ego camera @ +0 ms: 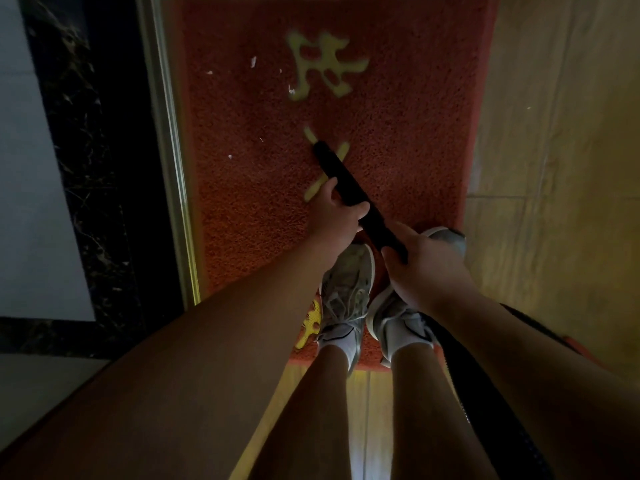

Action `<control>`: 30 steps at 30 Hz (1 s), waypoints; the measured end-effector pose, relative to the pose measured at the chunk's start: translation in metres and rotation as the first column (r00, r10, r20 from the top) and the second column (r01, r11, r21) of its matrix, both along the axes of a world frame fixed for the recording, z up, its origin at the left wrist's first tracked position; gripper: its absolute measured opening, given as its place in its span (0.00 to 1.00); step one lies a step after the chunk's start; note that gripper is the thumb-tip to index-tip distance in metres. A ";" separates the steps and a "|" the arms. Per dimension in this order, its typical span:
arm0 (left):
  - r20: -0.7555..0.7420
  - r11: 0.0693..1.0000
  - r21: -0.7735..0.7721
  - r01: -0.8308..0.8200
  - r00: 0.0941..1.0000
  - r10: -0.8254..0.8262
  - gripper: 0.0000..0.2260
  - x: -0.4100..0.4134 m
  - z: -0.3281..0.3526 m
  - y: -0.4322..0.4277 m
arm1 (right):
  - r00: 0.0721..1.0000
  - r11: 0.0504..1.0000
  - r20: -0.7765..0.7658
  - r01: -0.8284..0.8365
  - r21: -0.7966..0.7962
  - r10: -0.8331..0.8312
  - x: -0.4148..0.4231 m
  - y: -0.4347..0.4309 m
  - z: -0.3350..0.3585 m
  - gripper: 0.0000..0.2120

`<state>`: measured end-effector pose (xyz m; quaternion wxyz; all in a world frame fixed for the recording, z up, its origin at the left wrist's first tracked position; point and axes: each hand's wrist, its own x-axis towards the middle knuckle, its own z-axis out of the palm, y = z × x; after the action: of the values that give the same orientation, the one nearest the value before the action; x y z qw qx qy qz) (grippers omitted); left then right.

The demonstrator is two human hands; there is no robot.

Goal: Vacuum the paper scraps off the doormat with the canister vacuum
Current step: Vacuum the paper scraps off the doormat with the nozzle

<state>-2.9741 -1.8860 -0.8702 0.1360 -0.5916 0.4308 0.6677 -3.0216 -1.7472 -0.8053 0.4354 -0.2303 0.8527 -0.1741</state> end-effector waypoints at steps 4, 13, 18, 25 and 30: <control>0.000 1.000 -0.010 -0.027 1.000 0.027 0.34 0.005 -0.002 -0.008 | 0.999 0.999 0.039 -0.022 0.036 0.021 -0.002 -0.010 0.002 0.20; -0.015 0.998 0.002 -0.067 0.998 0.067 0.34 0.015 0.001 -0.016 | 0.998 0.998 0.032 -0.062 0.013 0.062 0.003 -0.019 0.000 0.21; -0.021 0.996 -0.021 -0.084 0.996 0.083 0.33 0.019 0.003 -0.026 | 0.995 0.995 0.042 -0.095 0.019 0.095 0.003 -0.030 -0.003 0.21; -0.014 0.994 -0.050 -0.099 0.995 0.098 0.33 0.022 -0.001 -0.049 | 0.992 0.994 0.058 -0.111 0.006 0.110 0.001 -0.053 -0.013 0.23; -0.031 0.989 -0.043 -0.138 0.990 0.137 0.33 0.026 -0.002 -0.057 | 0.989 0.990 0.059 -0.136 0.023 0.135 0.000 -0.063 -0.011 0.23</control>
<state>-2.9484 -1.9429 -0.8722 0.0703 -0.6135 0.4055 0.6739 -3.0215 -1.8099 -0.8163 0.4735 -0.2768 0.8245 -0.1391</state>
